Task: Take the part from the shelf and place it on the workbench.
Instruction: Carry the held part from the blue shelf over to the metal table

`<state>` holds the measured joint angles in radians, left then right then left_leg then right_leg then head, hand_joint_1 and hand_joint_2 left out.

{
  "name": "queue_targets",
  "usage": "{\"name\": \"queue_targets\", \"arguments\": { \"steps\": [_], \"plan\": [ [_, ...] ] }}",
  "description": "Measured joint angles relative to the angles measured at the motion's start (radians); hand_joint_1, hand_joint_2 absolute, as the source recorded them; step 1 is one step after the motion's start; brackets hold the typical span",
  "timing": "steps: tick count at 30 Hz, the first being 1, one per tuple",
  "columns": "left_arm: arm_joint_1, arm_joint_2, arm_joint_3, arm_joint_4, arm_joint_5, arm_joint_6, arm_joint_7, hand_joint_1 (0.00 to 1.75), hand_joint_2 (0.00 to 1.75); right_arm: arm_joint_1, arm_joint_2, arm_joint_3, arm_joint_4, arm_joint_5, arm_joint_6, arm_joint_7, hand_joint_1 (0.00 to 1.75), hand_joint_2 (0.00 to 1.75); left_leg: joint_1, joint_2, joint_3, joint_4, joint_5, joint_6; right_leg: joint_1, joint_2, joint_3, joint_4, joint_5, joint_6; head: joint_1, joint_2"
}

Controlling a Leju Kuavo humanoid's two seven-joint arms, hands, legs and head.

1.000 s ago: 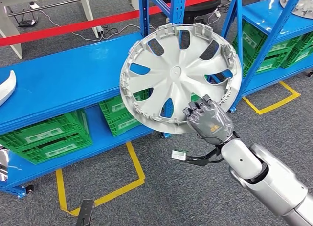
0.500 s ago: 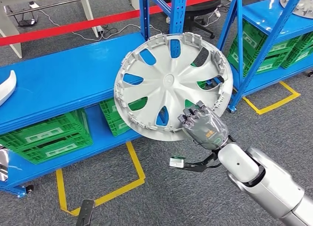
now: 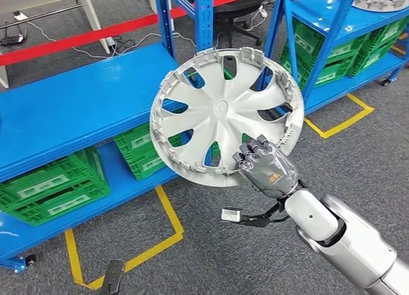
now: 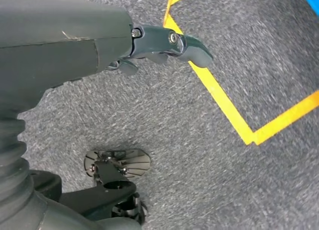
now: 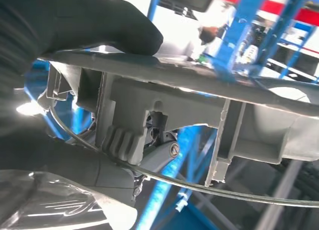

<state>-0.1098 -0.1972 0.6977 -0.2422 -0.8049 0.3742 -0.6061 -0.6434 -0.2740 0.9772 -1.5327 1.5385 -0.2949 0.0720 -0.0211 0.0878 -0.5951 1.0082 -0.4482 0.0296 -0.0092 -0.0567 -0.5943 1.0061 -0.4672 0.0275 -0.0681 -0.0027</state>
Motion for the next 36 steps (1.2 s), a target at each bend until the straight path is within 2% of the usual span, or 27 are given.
{"name": "queue_targets", "arguments": {
  "steps": [1, 2, 4, 6, 7, 8, 9, 10, 11, 13, 14, 15, 17, 18, 19, 21, 23, 24, 25, 26, 28, 29, 30, 32, 33, 34, 36],
  "plan": [
    [0.000, 0.000, 0.000, 0.000, 0.000, 0.000, 0.001, 0.00, 1.75, 0.001, 0.000, -0.001, 0.000, 0.000, 0.000, 0.000, 1.75, 1.75, 0.001, 0.009, 0.001, 0.001, 0.000, -0.004, -0.001, 0.013, -0.003, 0.000, 0.003, -0.005, 0.000, 0.000],
    [0.000, 0.000, 0.000, 0.000, 0.000, 0.000, 0.001, 0.00, 1.75, 0.002, 0.000, -0.001, 0.000, 0.000, 0.000, 0.000, 1.75, 1.75, 0.003, 0.008, 0.001, 0.003, -0.005, -0.010, -0.003, 0.024, -0.005, -0.001, 0.006, -0.009, 0.000, 0.000],
    [-0.002, 0.000, 0.000, 0.000, 0.000, 0.000, 0.001, 0.00, 1.75, 0.003, 0.001, -0.001, 0.000, 0.000, 0.000, 0.000, 1.75, 1.75, 0.009, -0.028, -0.012, 0.043, -0.040, -0.024, -0.008, 0.044, -0.007, -0.003, 0.012, -0.019, -0.001, 0.000],
    [0.000, 0.001, 0.000, 0.000, 0.000, 0.000, 0.001, 0.00, 1.75, 0.003, 0.002, -0.001, 0.000, 0.000, 0.000, 0.000, 1.75, 1.75, 0.016, -0.071, -0.059, 0.165, -0.111, -0.035, -0.011, 0.065, -0.011, -0.003, 0.015, -0.025, -0.002, 0.000],
    [0.001, 0.001, 0.000, 0.000, 0.000, 0.000, 0.001, 0.00, 1.75, 0.004, 0.003, -0.001, 0.000, 0.000, 0.001, 0.000, 1.75, 1.75, 0.018, -0.078, -0.087, 0.235, -0.140, -0.037, -0.010, 0.077, -0.013, -0.002, 0.016, -0.026, -0.002, 0.000],
    [0.003, 0.001, 0.000, 0.000, 0.000, 0.000, 0.001, 0.00, 1.75, 0.006, 0.004, -0.001, 0.000, 0.001, 0.001, 0.000, 1.75, 1.75, 0.019, -0.079, -0.106, 0.283, -0.155, -0.039, -0.010, 0.090, -0.015, -0.002, 0.017, -0.026, -0.001, 0.000],
    [0.004, 0.002, 0.000, 0.000, 0.000, 0.000, 0.001, 0.00, 1.75, 0.008, 0.004, -0.001, 0.000, 0.001, 0.001, 0.000, 1.75, 1.75, 0.020, -0.080, -0.109, 0.295, -0.150, -0.040, -0.011, 0.102, -0.016, 0.000, 0.018, -0.025, -0.001, 0.000],
    [0.004, 0.002, 0.000, 0.000, 0.000, 0.000, 0.001, 0.00, 1.75, 0.011, 0.004, -0.002, 0.000, 0.001, 0.002, 0.000, 1.75, 1.75, 0.021, -0.083, -0.091, 0.261, -0.124, -0.039, -0.011, 0.116, -0.016, 0.001, 0.019, -0.024, -0.001, 0.000],
    [0.003, 0.003, 0.000, 0.000, 0.000, 0.000, 0.001, 0.00, 1.75, 0.012, 0.004, -0.002, 0.000, 0.001, 0.002, 0.000, 1.75, 1.75, 0.023, -0.092, -0.059, 0.196, -0.086, -0.037, -0.011, 0.129, -0.016, 0.002, 0.020, -0.022, -0.002, 0.000],
    [0.003, 0.004, 0.000, 0.000, 0.000, 0.000, 0.002, 0.00, 1.75, 0.013, 0.004, -0.004, 0.000, 0.001, 0.002, 0.000, 1.75, 1.75, 0.031, -0.149, 0.004, 0.061, -0.035, -0.032, -0.013, 0.154, -0.020, 0.003, 0.024, -0.015, 0.000, 0.000],
    [0.003, 0.004, 0.000, 0.001, 0.000, 0.000, 0.003, 0.00, 1.75, 0.012, 0.005, -0.006, 0.000, 0.001, 0.002, 0.000, 1.75, 1.75, 0.033, -0.173, 0.019, 0.024, -0.026, -0.030, -0.015, 0.164, -0.026, 0.004, 0.028, -0.009, 0.000, 0.000],
    [0.004, 0.005, 0.000, 0.001, 0.000, 0.000, 0.004, 0.00, 1.75, 0.011, 0.006, -0.009, 0.000, 0.001, 0.003, 0.000, 1.75, 1.75, 0.034, -0.187, 0.023, 0.010, -0.028, -0.029, -0.018, 0.176, -0.034, 0.004, 0.032, -0.001, 0.000, 0.000],
    [0.005, 0.005, 0.000, 0.001, 0.000, 0.000, 0.005, 0.00, 1.75, 0.013, 0.007, -0.012, 0.000, 0.001, 0.003, -0.001, 1.75, 1.75, 0.032, -0.169, 0.021, 0.004, -0.024, -0.023, -0.024, 0.195, -0.046, 0.001, 0.040, 0.014, -0.001, 0.000],
    [0.005, 0.005, 0.000, 0.002, 0.000, 0.000, 0.005, 0.00, 1.75, 0.014, 0.007, -0.013, 0.000, 0.002, 0.003, -0.001, 1.75, 1.75, 0.032, -0.155, 0.021, 0.000, -0.020, -0.017, -0.023, 0.186, -0.054, 0.006, 0.037, 0.018, 0.000, 0.000],
    [0.003, 0.005, -0.001, 0.002, -0.001, 0.000, 0.006, 0.00, 1.75, 0.015, 0.006, -0.014, 0.000, 0.002, 0.003, -0.001, 1.75, 1.75, 0.032, -0.141, 0.022, -0.005, -0.016, -0.010, -0.020, 0.163, -0.067, 0.026, 0.023, 0.021, 0.002, 0.000],
    [0.002, 0.005, -0.001, 0.002, -0.002, -0.001, 0.007, 0.00, 1.75, 0.015, 0.006, -0.016, 0.000, 0.002, 0.003, -0.001, 1.75, 1.75, 0.030, -0.111, 0.021, -0.009, -0.012, 0.000, -0.014, 0.098, -0.120, 0.134, -0.037, 0.022, 0.008, 0.000],
    [0.005, 0.005, -0.002, 0.002, -0.003, -0.001, 0.010, 0.00, 1.75, 0.018, 0.006, -0.016, 0.000, 0.003, 0.003, -0.001, 1.75, 1.75, 0.025, -0.080, 0.020, -0.008, -0.013, 0.002, -0.013, 0.069, -0.176, 0.265, -0.089, 0.024, 0.011, 0.000],
    [0.006, 0.006, -0.002, 0.002, -0.004, -0.001, 0.010, 0.00, 1.75, 0.021, 0.006, -0.016, 0.000, 0.003, 0.003, -0.001, 1.75, 1.75, 0.023, -0.065, 0.019, -0.008, -0.013, 0.003, -0.013, 0.064, -0.185, 0.293, -0.093, 0.025, 0.011, 0.000],
    [0.005, 0.006, -0.002, 0.002, -0.005, -0.001, 0.011, 0.00, 1.75, 0.024, 0.005, -0.017, 0.000, 0.003, 0.003, -0.001, 1.75, 1.75, 0.022, -0.052, 0.019, -0.008, -0.013, 0.003, -0.013, 0.060, -0.171, 0.277, -0.078, 0.024, 0.012, 0.000],
    [0.004, 0.006, -0.003, 0.002, -0.007, -0.001, 0.011, 0.00, 1.75, 0.028, 0.004, -0.019, -0.001, 0.003, 0.002, -0.001, 1.75, 1.75, 0.021, -0.039, 0.019, -0.007, -0.014, 0.002, -0.012, 0.051, -0.137, 0.221, -0.052, 0.023, 0.012, 0.000],
    [0.001, 0.007, -0.004, 0.002, -0.011, -0.002, 0.013, 0.00, 1.75, 0.032, 0.002, -0.026, -0.003, 0.004, 0.002, 0.000, 1.75, 1.75, 0.016, -0.016, 0.019, -0.002, -0.018, -0.003, -0.006, 0.004, -0.050, 0.076, -0.009, 0.015, 0.011, 0.000],
    [0.001, 0.007, -0.004, 0.002, -0.012, -0.001, 0.014, 0.00, 1.75, 0.033, 0.002, -0.031, -0.006, 0.005, 0.002, 0.000, 1.75, 1.75, 0.013, -0.006, 0.018, 0.001, -0.020, -0.007, -0.002, -0.013, -0.022, 0.028, 0.001, 0.009, 0.010, 0.000],
    [0.000, 0.008, -0.004, 0.002, -0.013, -0.001, 0.015, 0.00, 1.75, 0.034, 0.001, -0.035, -0.009, 0.006, 0.002, 0.000, 1.75, 1.75, 0.010, 0.004, 0.018, 0.003, -0.021, -0.011, 0.002, -0.022, -0.010, 0.007, 0.002, 0.004, 0.008, 0.000],
    [-0.002, 0.010, -0.004, 0.002, -0.017, 0.000, 0.017, 0.00, 1.75, 0.038, -0.002, -0.043, -0.015, 0.008, 0.002, 0.000, 1.75, 1.75, 0.009, 0.024, 0.020, 0.004, -0.023, -0.018, 0.004, 0.000, -0.012, 0.005, 0.006, -0.006, 0.005, 0.000],
    [-0.003, 0.011, -0.005, 0.002, -0.018, 0.001, 0.018, 0.00, 1.75, 0.041, -0.004, -0.046, -0.019, 0.008, 0.002, 0.000, 1.75, 1.75, 0.011, 0.022, 0.019, 0.008, -0.029, -0.023, 0.003, 0.011, -0.013, 0.003, 0.009, -0.011, 0.005, 0.000],
    [-0.004, 0.013, -0.005, 0.002, -0.020, 0.001, 0.018, 0.00, 1.75, 0.045, -0.006, -0.048, -0.024, 0.008, 0.001, 0.001, 1.75, 1.75, 0.014, 0.007, 0.015, 0.025, -0.045, -0.028, 0.001, 0.022, -0.013, 0.001, 0.012, -0.017, 0.004, 0.000],
    [-0.004, 0.018, -0.006, 0.002, -0.022, 0.002, 0.017, 0.00, 1.75, 0.054, -0.008, -0.053, -0.034, 0.013, 0.001, 0.005, 1.75, 1.75, 0.020, -0.048, -0.021, 0.121, -0.108, -0.038, -0.003, 0.044, -0.015, -0.001, 0.017, -0.025, 0.001, 0.000]
  ]
}}
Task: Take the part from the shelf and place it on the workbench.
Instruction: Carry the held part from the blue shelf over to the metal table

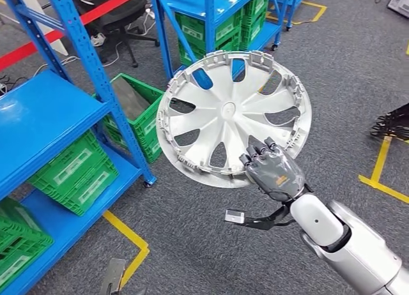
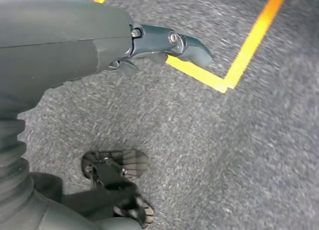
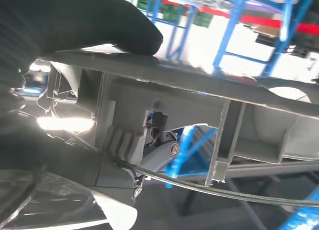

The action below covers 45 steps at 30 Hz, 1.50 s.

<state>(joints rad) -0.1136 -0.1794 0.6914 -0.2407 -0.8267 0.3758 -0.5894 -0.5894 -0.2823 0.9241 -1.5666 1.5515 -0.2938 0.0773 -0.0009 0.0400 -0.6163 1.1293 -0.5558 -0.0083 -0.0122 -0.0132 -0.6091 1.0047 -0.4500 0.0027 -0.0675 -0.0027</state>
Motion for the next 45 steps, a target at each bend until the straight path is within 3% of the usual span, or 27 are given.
{"name": "queue_targets", "arguments": {
  "steps": [2, 3, 4, 6, 8, 10, 11, 12, 14, 16, 18, 19, 21, 23, 25, 27, 29, 31, 33, 34, 35, 36, 38, 40, 42, 43, 45],
  "plan": [
    [0.002, 0.005, -0.001, 0.000, -0.001, 0.000, -0.001, 0.00, 1.75, 0.011, -0.001, -0.003, -0.009, 0.006, 0.000, 0.004, 1.75, 1.75, 0.003, -0.029, -0.055, 0.137, -0.062, -0.004, 0.000, 0.026, -0.002, 0.001, 0.002, -0.003, -0.002, 0.000],
    [0.003, 0.008, -0.002, 0.000, -0.001, 0.000, -0.001, 0.00, 1.75, 0.017, -0.001, -0.004, -0.012, 0.007, 0.000, 0.005, 1.75, 1.75, 0.003, -0.032, -0.070, 0.174, -0.070, -0.004, 0.000, 0.040, -0.002, 0.001, 0.002, -0.003, -0.002, 0.000],
    [0.003, 0.009, -0.003, 0.000, -0.001, 0.000, -0.001, 0.00, 1.75, 0.022, -0.001, -0.004, -0.014, 0.007, 0.000, 0.006, 1.75, 1.75, 0.003, -0.033, -0.068, 0.173, -0.057, -0.003, 0.001, 0.053, -0.003, 0.002, 0.003, -0.003, -0.002, 0.000],
    [0.002, 0.013, -0.006, 0.000, -0.001, 0.000, -0.001, 0.00, 1.75, 0.033, -0.003, -0.006, -0.020, 0.007, 0.000, 0.008, 1.75, 1.75, 0.006, -0.048, -0.017, 0.062, 0.014, 0.001, 0.000, 0.080, -0.002, 0.004, 0.004, 0.000, -0.002, 0.000],
    [0.002, 0.016, -0.009, 0.000, -0.006, 0.001, 0.001, 0.00, 1.75, 0.040, -0.004, -0.012, -0.029, 0.010, -0.001, 0.016, 1.75, 1.75, 0.010, -0.088, 0.039, -0.063, 0.063, 0.008, 0.001, 0.105, -0.007, 0.007, 0.007, 0.007, -0.002, 0.000],
    [0.000, 0.018, -0.013, 0.000, -0.016, 0.000, 0.006, 0.00, 1.75, 0.049, -0.010, -0.017, -0.039, 0.014, -0.005, 0.029, 1.75, 1.75, 0.009, -0.107, 0.056, -0.106, 0.066, 0.013, -0.003, 0.125, -0.017, 0.006, 0.014, 0.021, -0.001, 0.000],
    [-0.001, 0.018, -0.016, 0.000, -0.021, -0.001, 0.009, 0.00, 1.75, 0.056, -0.016, -0.018, -0.044, 0.015, -0.009, 0.037, 1.75, 1.75, 0.007, -0.099, 0.056, -0.112, 0.067, 0.016, -0.005, 0.135, -0.021, 0.004, 0.019, 0.028, -0.002, 0.000],
    [-0.003, 0.018, -0.019, 0.000, -0.026, -0.003, 0.011, 0.00, 1.75, 0.064, -0.023, -0.019, -0.050, 0.016, -0.014, 0.044, 1.75, 1.75, 0.008, -0.089, 0.056, -0.116, 0.071, 0.021, -0.007, 0.133, -0.027, 0.004, 0.019, 0.034, -0.001, 0.000],
    [-0.005, 0.015, -0.023, 0.000, -0.033, -0.004, 0.014, 0.00, 1.75, 0.076, -0.034, -0.019, -0.058, 0.018, -0.023, 0.054, 1.75, 1.75, 0.009, -0.067, 0.057, -0.126, 0.079, 0.034, -0.004, 0.091, -0.053, 0.044, -0.008, 0.041, 0.003, 0.000],
    [-0.005, 0.014, -0.029, 0.000, -0.036, -0.006, 0.014, 0.00, 1.75, 0.082, -0.041, -0.019, -0.063, 0.020, -0.033, 0.065, 1.75, 1.75, 0.008, -0.041, 0.056, -0.129, 0.081, 0.042, -0.001, 0.037, -0.111, 0.167, -0.072, 0.044, 0.006, 0.000],
    [-0.002, 0.014, -0.035, 0.000, -0.045, -0.009, 0.013, 0.00, 1.75, 0.091, -0.045, -0.019, -0.067, 0.021, -0.046, 0.082, 1.75, 1.75, 0.005, -0.015, 0.054, -0.129, 0.081, 0.044, -0.002, 0.022, -0.162, 0.286, -0.117, 0.048, 0.007, 0.000],
    [-0.002, 0.014, -0.040, 0.000, -0.053, -0.011, 0.013, 0.00, 1.75, 0.096, -0.047, -0.019, -0.068, 0.021, -0.053, 0.094, 1.75, 1.75, 0.004, -0.003, 0.054, -0.129, 0.080, 0.044, -0.002, 0.019, -0.164, 0.298, -0.114, 0.049, 0.007, 0.000],
    [0.000, 0.014, -0.050, 0.000, -0.072, -0.008, 0.016, 0.00, 1.75, 0.106, -0.054, -0.018, -0.072, 0.021, -0.061, 0.122, 1.75, 1.75, 0.003, 0.019, 0.055, -0.128, 0.078, 0.041, -0.002, 0.002, -0.104, 0.199, -0.063, 0.049, 0.008, 0.000],
    [0.003, 0.018, -0.059, 0.000, -0.082, -0.002, 0.021, 0.00, 1.75, 0.113, -0.060, -0.018, -0.078, 0.021, -0.067, 0.146, 1.75, 1.75, -0.001, 0.038, 0.055, -0.124, 0.073, 0.033, 0.004, -0.043, -0.022, 0.056, -0.023, 0.043, 0.007, 0.000],
    [0.009, 0.025, -0.065, 0.000, -0.087, 0.002, 0.026, 0.00, 1.75, 0.120, -0.069, -0.018, -0.087, 0.021, -0.075, 0.170, 1.75, 1.75, -0.008, 0.054, 0.056, -0.120, 0.069, 0.027, 0.010, -0.062, 0.008, 0.005, -0.018, 0.033, 0.006, 0.000],
    [0.013, 0.031, -0.069, 0.000, -0.093, 0.007, 0.029, 0.00, 1.75, 0.130, -0.088, -0.016, -0.099, 0.021, -0.083, 0.201, 1.75, 1.75, -0.009, 0.071, 0.057, -0.118, 0.066, 0.022, 0.010, -0.039, 0.006, 0.004, -0.014, 0.023, 0.005, 0.000],
    [0.013, 0.035, -0.073, 0.001, -0.098, 0.010, 0.030, 0.00, 1.75, 0.142, -0.116, -0.015, -0.115, 0.021, -0.096, 0.232, 1.75, 1.75, -0.005, 0.045, 0.048, -0.087, 0.038, 0.013, 0.005, -0.019, 0.005, 0.002, -0.010, 0.013, 0.004, 0.000],
    [0.014, 0.036, -0.075, 0.001, -0.101, 0.009, 0.028, 0.00, 1.75, 0.150, -0.146, -0.014, -0.125, 0.021, -0.114, 0.255, 1.75, 1.75, 0.000, -0.007, 0.004, 0.022, -0.024, 0.007, 0.002, 0.001, 0.006, 0.001, -0.007, 0.006, 0.002, 0.000],
    [0.014, 0.033, -0.079, 0.001, -0.104, 0.004, 0.025, 0.00, 1.75, 0.157, -0.175, -0.012, -0.129, 0.021, -0.129, 0.282, 1.75, 1.75, 0.002, -0.028, -0.056, 0.155, -0.076, 0.007, 0.003, 0.027, 0.006, 0.002, -0.007, 0.003, 0.002, 0.000],
    [0.013, 0.032, -0.082, 0.001, -0.105, 0.002, 0.024, 0.00, 1.75, 0.161, -0.189, -0.009, -0.132, 0.021, -0.133, 0.298, 1.75, 1.75, 0.002, -0.031, -0.070, 0.184, -0.076, 0.008, 0.003, 0.042, 0.006, 0.002, -0.006, 0.003, 0.002, 0.000],
    [0.009, 0.030, -0.086, 0.001, -0.107, 0.000, 0.023, 0.00, 1.75, 0.165, -0.204, -0.005, -0.136, 0.021, -0.135, 0.314, 1.75, 1.75, 0.002, -0.033, -0.068, 0.173, -0.056, 0.011, 0.003, 0.058, 0.007, 0.003, -0.006, 0.003, 0.002, 0.000],
    [0.004, 0.029, -0.089, 0.001, -0.110, -0.001, 0.023, 0.00, 1.75, 0.167, -0.217, 0.000, -0.142, 0.021, -0.135, 0.329, 1.75, 1.75, 0.002, -0.040, -0.047, 0.121, -0.019, 0.016, 0.003, 0.072, 0.007, 0.004, -0.006, 0.003, 0.002, 0.000],
    [-0.006, 0.028, -0.094, 0.001, -0.115, -0.002, 0.026, 0.00, 1.75, 0.169, -0.242, 0.008, -0.154, 0.021, -0.137, 0.353, 1.75, 1.75, 0.004, -0.083, 0.010, -0.016, 0.054, 0.025, 0.002, 0.098, 0.005, 0.007, -0.005, 0.007, 0.003, 0.000],
    [-0.014, 0.029, -0.098, 0.001, -0.119, 0.001, 0.033, 0.00, 1.75, 0.172, -0.265, 0.014, -0.167, 0.021, -0.144, 0.371, 1.75, 1.75, 0.004, -0.119, 0.040, -0.093, 0.075, 0.030, -0.003, 0.123, -0.006, 0.010, 0.001, 0.018, 0.002, 0.000],
    [-0.020, 0.029, -0.102, 0.001, -0.122, 0.010, 0.039, 0.00, 1.75, 0.184, -0.294, 0.016, -0.182, 0.021, -0.154, 0.384, 1.75, 1.75, 0.002, -0.109, 0.044, -0.107, 0.073, 0.033, -0.010, 0.145, -0.016, 0.005, 0.009, 0.035, 0.001, 0.000],
    [-0.023, 0.030, -0.104, 0.001, -0.121, 0.016, 0.043, 0.00, 1.75, 0.194, -0.312, 0.016, -0.191, 0.021, -0.160, 0.387, 1.75, 1.75, 0.002, -0.098, 0.045, -0.114, 0.077, 0.038, -0.011, 0.138, -0.021, 0.006, 0.008, 0.041, 0.001, 0.000],
    [-0.028, 0.034, -0.105, 0.001, -0.115, 0.026, 0.048, 0.00, 1.75, 0.211, -0.345, 0.015, -0.208, 0.021, -0.171, 0.385, 1.75, 1.75, 0.004, -0.075, 0.049, -0.128, 0.086, 0.047, -0.007, 0.087, -0.049, 0.053, -0.024, 0.048, 0.006, 0.000]
  ]
}}
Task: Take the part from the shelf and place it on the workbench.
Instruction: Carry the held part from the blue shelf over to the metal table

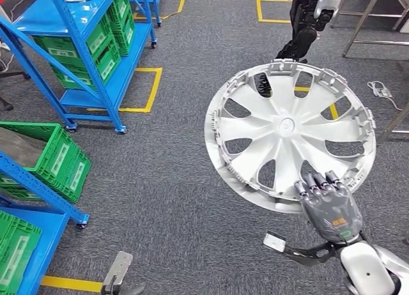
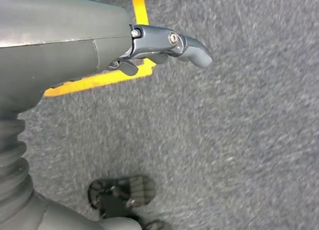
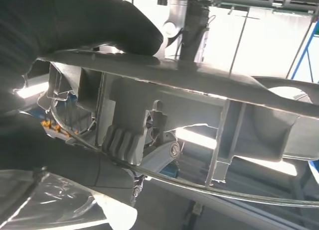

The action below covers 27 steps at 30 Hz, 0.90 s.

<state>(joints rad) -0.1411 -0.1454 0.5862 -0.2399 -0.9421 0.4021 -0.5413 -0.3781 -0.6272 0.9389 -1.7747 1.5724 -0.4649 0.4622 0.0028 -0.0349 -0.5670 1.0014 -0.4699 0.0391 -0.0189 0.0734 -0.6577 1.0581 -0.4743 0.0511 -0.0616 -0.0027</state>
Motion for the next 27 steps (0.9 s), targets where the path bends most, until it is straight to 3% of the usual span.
{"name": "queue_targets", "arguments": {
  "steps": [1, 3, 4, 5, 6, 8, 10, 13, 14, 16, 18, 19, 20, 22, 24, 26, 27],
  "plan": [
    [-0.001, 0.003, 0.000, 0.000, 0.004, 0.004, 0.002, 0.00, 1.75, 0.009, -0.014, -0.004, -0.008, 0.000, -0.005, -0.004, 1.75, 1.75, -0.001, 0.013, 0.001, -0.002, 0.002, 0.003, 0.001, -0.033, -0.027, 0.056, -0.030, 0.002, 0.002, 0.000],
    [0.001, 0.008, 0.001, 0.000, 0.011, 0.009, 0.002, 0.00, 1.75, 0.038, -0.035, -0.021, -0.024, 0.000, -0.013, -0.021, 1.75, 1.75, -0.004, 0.039, 0.000, -0.002, 0.001, 0.005, 0.000, -0.062, -0.086, 0.188, -0.087, 0.009, 0.003, 0.000],
    [0.001, 0.010, 0.001, 0.000, 0.014, 0.011, 0.002, 0.00, 1.75, 0.060, -0.045, -0.037, -0.033, 0.000, -0.016, -0.034, 1.75, 1.75, -0.005, 0.052, 0.000, -0.002, 0.001, 0.006, -0.001, -0.065, -0.102, 0.226, -0.097, 0.012, 0.003, 0.000],
    [0.000, 0.012, 0.001, 0.000, 0.016, 0.012, 0.002, 0.00, 1.75, 0.084, -0.054, -0.057, -0.041, 0.000, -0.019, -0.049, 1.75, 1.75, -0.005, 0.064, -0.001, -0.002, 0.000, 0.005, -0.002, -0.068, -0.099, 0.226, -0.088, 0.014, 0.003, 0.000],
    [-0.002, 0.012, 0.001, 0.000, 0.017, 0.013, 0.002, 0.00, 1.75, 0.112, -0.061, -0.083, -0.050, 0.000, -0.021, -0.067, 1.75, 1.75, -0.005, 0.076, 0.000, -0.001, -0.001, 0.004, -0.002, -0.075, -0.073, 0.183, -0.064, 0.016, 0.003, 0.000],
    [-0.006, 0.014, 0.000, 0.000, 0.014, 0.014, 0.002, 0.00, 1.75, 0.166, -0.069, -0.145, -0.068, 0.000, -0.028, -0.107, 1.75, 1.75, -0.008, 0.095, 0.000, 0.002, -0.006, -0.003, 0.000, -0.114, 0.011, 0.040, -0.011, 0.016, 0.004, 0.000],
    [-0.009, 0.016, -0.001, 0.000, 0.010, 0.013, 0.002, 0.00, 1.75, 0.207, -0.071, -0.203, -0.084, 0.000, -0.036, -0.132, 1.75, 1.75, -0.014, 0.112, 0.002, 0.007, -0.012, -0.012, 0.003, -0.140, 0.060, -0.044, 0.008, 0.006, 0.000, 0.000],
    [-0.013, 0.017, -0.003, 0.000, 0.009, 0.013, 0.002, 0.00, 1.75, 0.257, -0.072, -0.270, -0.103, 0.000, -0.043, -0.172, 1.75, 1.75, -0.014, 0.135, 0.007, 0.011, -0.019, -0.023, 0.005, -0.113, 0.061, -0.051, 0.011, -0.015, -0.002, 0.000],
    [-0.015, 0.017, -0.005, 0.000, 0.007, 0.014, 0.002, 0.00, 1.75, 0.283, -0.068, -0.301, -0.111, 0.000, -0.051, -0.216, 1.75, 1.75, -0.011, 0.126, 0.005, 0.023, -0.031, -0.028, 0.004, -0.103, 0.061, -0.052, 0.013, -0.022, -0.003, 0.000],
    [-0.017, 0.017, -0.009, 0.000, 0.003, 0.014, 0.005, 0.00, 1.75, 0.359, -0.028, -0.397, -0.125, 0.000, -0.090, -0.378, 1.75, 1.75, -0.006, 0.083, -0.023, 0.101, -0.085, -0.036, 0.002, -0.087, 0.064, -0.055, 0.016, -0.033, -0.005, 0.000],
    [-0.014, 0.016, -0.011, 0.000, 0.000, 0.015, 0.008, 0.00, 1.75, 0.451, 0.057, -0.524, -0.134, -0.001, -0.151, -0.596, 1.75, 1.75, -0.005, 0.051, -0.080, 0.238, -0.152, -0.038, 0.005, -0.068, 0.063, -0.054, 0.016, -0.040, -0.007, 0.000],
    [-0.012, 0.016, -0.012, 0.000, 0.000, 0.015, 0.010, 0.00, 1.75, 0.496, 0.106, -0.582, -0.140, -0.002, -0.178, -0.687, 1.75, 1.75, -0.006, 0.046, -0.102, 0.289, -0.168, -0.036, 0.008, -0.056, 0.063, -0.054, 0.015, -0.042, -0.008, 0.000],
    [-0.011, 0.016, -0.013, 0.000, -0.001, 0.015, 0.011, 0.00, 1.75, 0.535, 0.152, -0.629, -0.147, -0.004, -0.199, -0.750, 1.75, 1.75, -0.007, 0.043, -0.110, 0.304, -0.163, -0.033, 0.010, -0.044, 0.063, -0.053, 0.015, -0.043, -0.008, 0.000],
    [-0.008, 0.017, -0.015, 0.000, -0.006, 0.017, 0.011, 0.00, 1.75, 0.594, 0.234, -0.709, -0.161, -0.007, -0.216, -0.804, 1.75, 1.75, -0.010, 0.029, -0.074, 0.220, -0.102, -0.021, 0.012, -0.017, 0.064, -0.052, 0.015, -0.043, -0.008, 0.000],
    [-0.001, 0.021, -0.018, 0.000, -0.010, 0.021, 0.008, 0.00, 1.75, 0.630, 0.302, -0.782, -0.169, -0.009, -0.217, -0.817, 1.75, 1.75, -0.010, -0.018, -0.012, 0.080, -0.041, -0.010, 0.013, 0.010, 0.063, -0.051, 0.017, -0.041, -0.008, 0.000],
    [0.005, 0.025, -0.019, 0.000, -0.009, 0.026, 0.004, 0.00, 1.75, 0.658, 0.354, -0.834, -0.176, -0.009, -0.217, -0.819, 1.75, 1.75, -0.011, -0.046, 0.017, 0.015, -0.026, -0.008, 0.010, 0.037, 0.056, -0.050, 0.022, -0.033, -0.009, 0.000],
    [0.007, 0.026, -0.019, 0.000, -0.006, 0.027, 0.003, 0.00, 1.75, 0.671, 0.372, -0.852, -0.178, -0.008, -0.217, -0.820, 1.75, 1.75, -0.012, -0.038, 0.019, 0.010, -0.026, -0.007, 0.008, 0.049, 0.053, -0.051, 0.025, -0.027, -0.009, 0.000]
  ]
}}
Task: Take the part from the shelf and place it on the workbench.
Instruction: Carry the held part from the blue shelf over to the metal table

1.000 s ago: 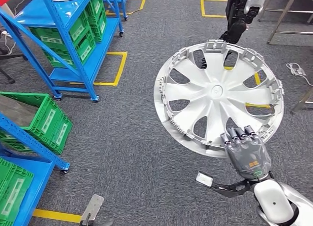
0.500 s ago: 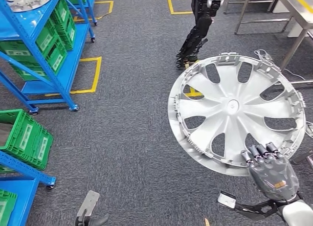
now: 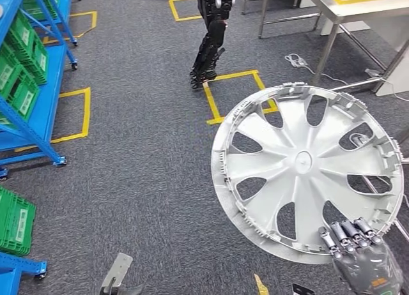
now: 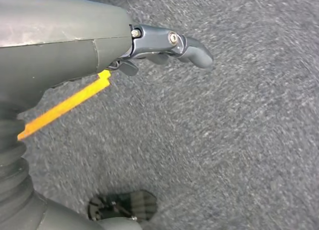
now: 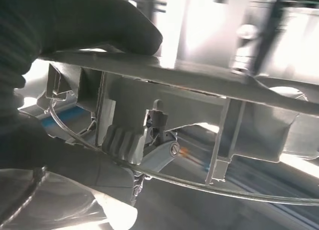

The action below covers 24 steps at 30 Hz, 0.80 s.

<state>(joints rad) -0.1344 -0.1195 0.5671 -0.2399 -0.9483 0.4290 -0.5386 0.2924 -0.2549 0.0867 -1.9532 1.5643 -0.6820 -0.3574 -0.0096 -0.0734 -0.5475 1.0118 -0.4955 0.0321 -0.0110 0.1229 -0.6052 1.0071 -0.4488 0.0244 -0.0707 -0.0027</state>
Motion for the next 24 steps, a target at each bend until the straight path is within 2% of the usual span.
{"name": "queue_targets", "arguments": {
  "steps": [3, 5, 6, 7, 9, 10, 11, 12, 14, 15, 17, 18, 20, 21, 22, 23, 24],
  "plan": [
    [-0.001, 0.000, 0.000, 0.000, 0.006, 0.001, -0.002, 0.00, 1.75, 0.023, 0.025, -0.024, -0.004, 0.000, 0.000, -0.003, 1.75, 1.75, -0.003, 0.018, 0.002, -0.004, 0.004, 0.004, -0.003, 0.019, -0.005, -0.005, 0.007, 0.011, -0.001, 0.000],
    [-0.002, 0.000, 0.000, 0.000, 0.006, 0.001, -0.002, 0.00, 1.75, 0.024, 0.026, -0.027, -0.005, 0.000, 0.000, -0.004, 1.75, 1.75, -0.002, 0.020, 0.002, -0.007, 0.005, 0.005, -0.003, 0.021, -0.005, -0.006, 0.007, 0.012, -0.001, 0.000],
    [-0.002, 0.000, 0.000, 0.000, 0.007, 0.001, -0.002, 0.00, 1.75, 0.028, 0.029, -0.030, -0.006, 0.000, 0.000, -0.004, 1.75, 1.75, 0.000, 0.025, 0.003, -0.011, 0.008, 0.006, -0.002, 0.013, -0.009, -0.002, 0.004, 0.012, -0.001, 0.000],
    [-0.002, -0.002, 0.000, 0.000, 0.010, 0.001, -0.003, 0.00, 1.75, 0.031, 0.035, -0.040, -0.008, 0.000, 0.000, -0.002, 1.75, 1.75, 0.001, 0.040, 0.003, -0.016, 0.012, 0.009, -0.001, -0.020, -0.034, 0.047, -0.026, 0.016, 0.001, 0.000],
    [0.000, -0.010, 0.000, 0.000, 0.015, -0.004, -0.009, 0.00, 1.75, 0.038, 0.047, -0.064, -0.011, 0.000, 0.000, 0.010, 1.75, 1.75, 0.003, 0.090, 0.002, -0.025, 0.018, 0.014, -0.004, -0.090, -0.099, 0.196, -0.098, 0.031, 0.005, 0.000],
    [0.002, -0.016, 0.000, 0.000, 0.018, -0.007, -0.013, 0.00, 1.75, 0.039, 0.052, -0.075, -0.011, 0.000, 0.000, 0.017, 1.75, 1.75, 0.002, 0.115, 0.001, -0.025, 0.018, 0.015, -0.006, -0.119, -0.114, 0.243, -0.119, 0.039, 0.007, 0.000],
    [0.001, -0.022, -0.001, 0.000, 0.017, -0.010, -0.017, 0.00, 1.75, 0.041, 0.053, -0.080, -0.012, 0.001, 0.000, 0.021, 1.75, 1.75, 0.003, 0.134, 0.001, -0.024, 0.017, 0.013, -0.009, -0.128, -0.094, 0.218, -0.101, 0.045, 0.007, 0.000],
    [0.000, -0.025, -0.002, 0.000, 0.017, -0.011, -0.018, 0.00, 1.75, 0.041, 0.053, -0.083, -0.012, 0.001, 0.000, 0.022, 1.75, 1.75, 0.004, 0.146, 0.002, -0.022, 0.014, 0.009, -0.011, -0.146, -0.049, 0.142, -0.071, 0.048, 0.007, 0.000],
    [-0.002, -0.029, -0.004, 0.000, 0.016, -0.013, -0.019, 0.00, 1.75, 0.041, 0.053, -0.088, -0.012, 0.001, 0.000, 0.023, 1.75, 1.75, 0.001, 0.166, 0.002, -0.015, 0.008, -0.003, -0.008, -0.180, 0.025, 0.021, -0.037, 0.042, 0.006, 0.000],
    [-0.002, -0.030, -0.005, 0.000, 0.016, -0.013, -0.020, 0.00, 1.75, 0.041, 0.053, -0.090, -0.012, 0.001, 0.000, 0.023, 1.75, 1.75, -0.001, 0.174, 0.003, -0.012, 0.006, -0.008, -0.006, -0.188, 0.038, -0.003, -0.034, 0.035, 0.005, 0.000],
    [-0.005, -0.031, -0.006, 0.000, 0.016, -0.012, -0.021, 0.00, 1.75, 0.044, 0.054, -0.094, -0.013, 0.000, 0.000, 0.026, 1.75, 1.75, -0.003, 0.190, 0.005, -0.010, 0.005, -0.017, -0.003, -0.170, 0.036, -0.004, -0.033, 0.016, 0.003, 0.000],
    [-0.006, -0.032, -0.006, 0.000, 0.017, -0.011, -0.021, 0.00, 1.75, 0.046, 0.054, -0.095, -0.013, 0.000, 0.000, 0.028, 1.75, 1.75, 0.000, 0.186, 0.006, -0.006, 0.000, -0.023, -0.003, -0.161, 0.034, -0.004, -0.031, 0.010, 0.003, 0.000],
    [-0.008, -0.033, -0.006, 0.000, 0.021, -0.009, -0.022, 0.00, 1.75, 0.047, 0.055, -0.096, -0.014, 0.000, 0.000, 0.036, 1.75, 1.75, 0.006, 0.142, -0.013, 0.043, -0.038, -0.033, -0.006, -0.141, 0.033, -0.006, -0.027, -0.004, 0.001, 0.000],
    [-0.007, -0.033, -0.006, 0.000, 0.022, -0.008, -0.022, 0.00, 1.75, 0.048, 0.055, -0.096, -0.014, 0.000, 0.000, 0.042, 1.75, 1.75, 0.009, 0.112, -0.036, 0.099, -0.070, -0.037, -0.007, -0.131, 0.033, -0.006, -0.025, -0.009, -0.001, 0.000],
    [-0.005, -0.033, -0.006, 0.000, 0.024, -0.008, -0.022, 0.00, 1.75, 0.048, 0.055, -0.097, -0.014, 0.000, 0.000, 0.049, 1.75, 1.75, 0.010, 0.092, -0.068, 0.171, -0.105, -0.038, -0.006, -0.120, 0.032, -0.006, -0.024, -0.013, -0.002, 0.000],
    [-0.002, -0.033, -0.006, 0.000, 0.025, -0.007, -0.022, 0.00, 1.75, 0.050, 0.055, -0.097, -0.014, 0.000, 0.000, 0.056, 1.75, 1.75, 0.010, 0.085, -0.099, 0.238, -0.131, -0.038, -0.005, -0.106, 0.031, -0.006, -0.024, -0.015, -0.002, 0.000],
    [0.001, -0.033, -0.006, 0.000, 0.026, -0.007, -0.022, 0.00, 1.75, 0.052, 0.055, -0.097, -0.014, 0.000, 0.000, 0.062, 1.75, 1.75, 0.010, 0.082, -0.120, 0.283, -0.142, -0.036, -0.003, -0.093, 0.031, -0.006, -0.023, -0.016, -0.002, 0.000]
  ]
}}
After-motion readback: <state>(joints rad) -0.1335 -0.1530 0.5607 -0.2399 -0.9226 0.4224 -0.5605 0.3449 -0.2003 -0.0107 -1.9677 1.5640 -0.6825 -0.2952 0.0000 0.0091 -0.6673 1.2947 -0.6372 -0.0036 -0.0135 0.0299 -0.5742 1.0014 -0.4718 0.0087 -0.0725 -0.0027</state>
